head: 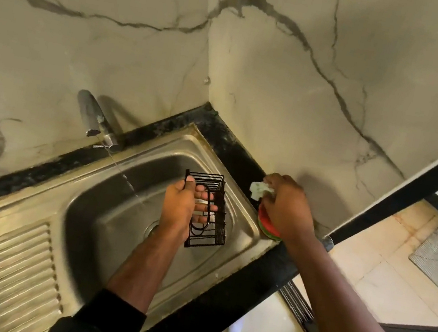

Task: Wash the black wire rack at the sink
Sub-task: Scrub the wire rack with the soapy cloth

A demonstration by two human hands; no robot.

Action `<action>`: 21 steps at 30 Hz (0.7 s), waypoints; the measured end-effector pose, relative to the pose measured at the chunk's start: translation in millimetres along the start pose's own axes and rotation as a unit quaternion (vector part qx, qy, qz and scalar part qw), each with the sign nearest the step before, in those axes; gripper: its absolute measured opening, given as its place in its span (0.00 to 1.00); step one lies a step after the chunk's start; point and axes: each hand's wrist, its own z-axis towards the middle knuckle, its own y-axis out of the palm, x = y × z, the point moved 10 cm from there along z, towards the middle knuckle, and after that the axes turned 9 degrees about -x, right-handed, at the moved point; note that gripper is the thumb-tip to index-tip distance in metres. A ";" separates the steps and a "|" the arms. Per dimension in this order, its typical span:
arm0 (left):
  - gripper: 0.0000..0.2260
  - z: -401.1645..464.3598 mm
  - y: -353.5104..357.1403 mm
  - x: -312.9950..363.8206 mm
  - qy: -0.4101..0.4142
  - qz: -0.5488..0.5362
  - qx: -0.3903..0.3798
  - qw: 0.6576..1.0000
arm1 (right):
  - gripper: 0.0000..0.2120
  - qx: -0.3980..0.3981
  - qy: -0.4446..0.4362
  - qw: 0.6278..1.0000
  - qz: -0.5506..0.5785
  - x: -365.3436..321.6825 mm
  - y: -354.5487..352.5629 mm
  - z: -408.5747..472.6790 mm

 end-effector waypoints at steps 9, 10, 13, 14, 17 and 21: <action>0.17 -24.7 -39.5 36.7 0.069 -0.017 0.041 0.997 | 0.18 0.057 -0.274 0.960 -0.006 -157.1 4.5 -18.0; 0.17 -30.5 -44.6 40.7 0.073 -0.022 0.047 0.996 | 0.18 0.063 -0.280 0.958 -0.009 -161.7 5.6 -16.6; 0.18 -44.3 -60.7 50.9 0.088 -0.043 0.069 0.993 | 0.17 0.030 -0.301 0.951 0.064 -171.2 8.0 -11.0; 0.18 -47.7 -68.6 52.9 0.095 -0.050 0.082 0.991 | 0.16 0.020 -0.322 0.944 0.073 -178.5 7.8 -13.0; 0.17 -55.7 -96.5 56.8 0.113 -0.066 0.139 0.982 | 0.14 -0.021 -0.392 0.919 0.041 -202.5 17.3 -30.0; 0.17 -62.2 -133.1 55.7 0.117 -0.103 0.197 0.968 | 0.12 -0.079 -0.463 0.883 -0.004 -211.8 40.6 -54.6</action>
